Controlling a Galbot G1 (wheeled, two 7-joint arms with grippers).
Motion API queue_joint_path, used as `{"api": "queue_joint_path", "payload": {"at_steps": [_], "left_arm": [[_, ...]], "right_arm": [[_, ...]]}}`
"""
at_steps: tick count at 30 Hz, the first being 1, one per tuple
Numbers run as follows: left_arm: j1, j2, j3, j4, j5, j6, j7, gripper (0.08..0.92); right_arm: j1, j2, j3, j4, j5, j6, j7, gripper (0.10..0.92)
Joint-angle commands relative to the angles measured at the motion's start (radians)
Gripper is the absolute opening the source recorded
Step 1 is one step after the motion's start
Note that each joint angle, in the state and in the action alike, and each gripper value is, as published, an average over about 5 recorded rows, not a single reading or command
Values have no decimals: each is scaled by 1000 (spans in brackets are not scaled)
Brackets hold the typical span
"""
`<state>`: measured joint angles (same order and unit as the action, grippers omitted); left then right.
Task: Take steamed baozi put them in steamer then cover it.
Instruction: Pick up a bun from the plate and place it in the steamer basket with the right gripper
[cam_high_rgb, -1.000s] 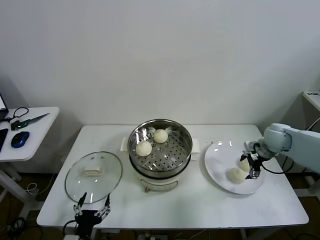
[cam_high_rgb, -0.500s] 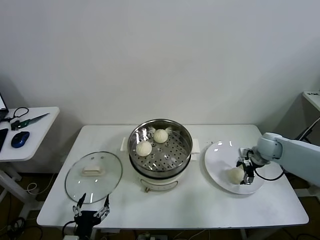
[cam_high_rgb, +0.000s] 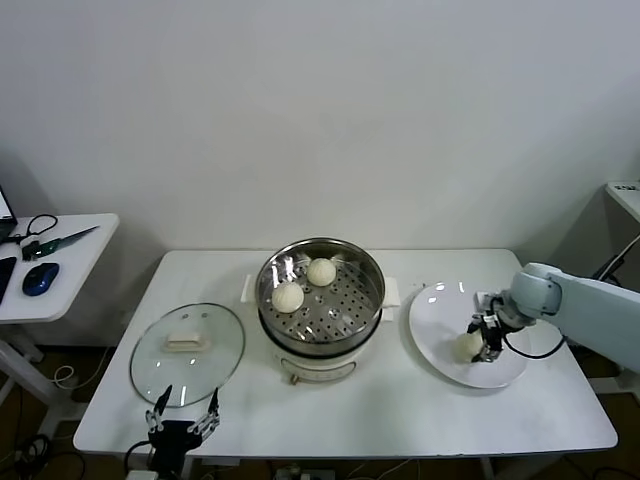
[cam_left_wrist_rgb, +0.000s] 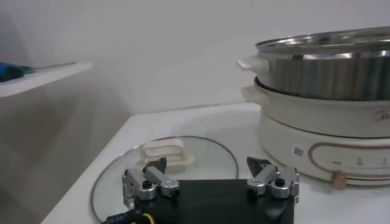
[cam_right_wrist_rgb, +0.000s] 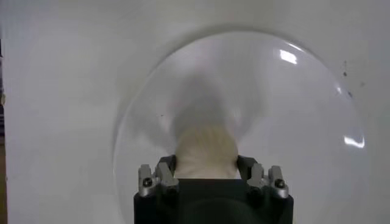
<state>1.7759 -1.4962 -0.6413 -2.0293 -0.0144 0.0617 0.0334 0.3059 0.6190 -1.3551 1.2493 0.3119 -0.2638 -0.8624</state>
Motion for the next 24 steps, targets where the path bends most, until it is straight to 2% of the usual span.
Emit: {"api": "queue_joint_path", "payload": {"at_steps": [1,7,11,15,18,21,24], "left_arm": [[1,2,4,-1,6,1,1,823],[7,9,5,-8,12,0,2,823],[11,12,2,-13,11,0,2,823],[15,13,-1,-19,8,-1,2,823],[14,11,-2,-23,6,1,2,823],[9,8,-6,-29,2,5,2,823],[6,8,-11,-31,-3,7,3,823]], "right_arm": [[364,52,-208,7,79,156,-57,665],[772,269,-409,18,123,468,-127,670],[888,372,-405,140,88,608,-119,670],[887,456,-385,295,41,671,-87,670],[816,513,-358,354,-65,703,-63,670],[724,570,-316,356,-176,720,-44,670],[636,628,-284,316,-225,718,-30,670]]}}
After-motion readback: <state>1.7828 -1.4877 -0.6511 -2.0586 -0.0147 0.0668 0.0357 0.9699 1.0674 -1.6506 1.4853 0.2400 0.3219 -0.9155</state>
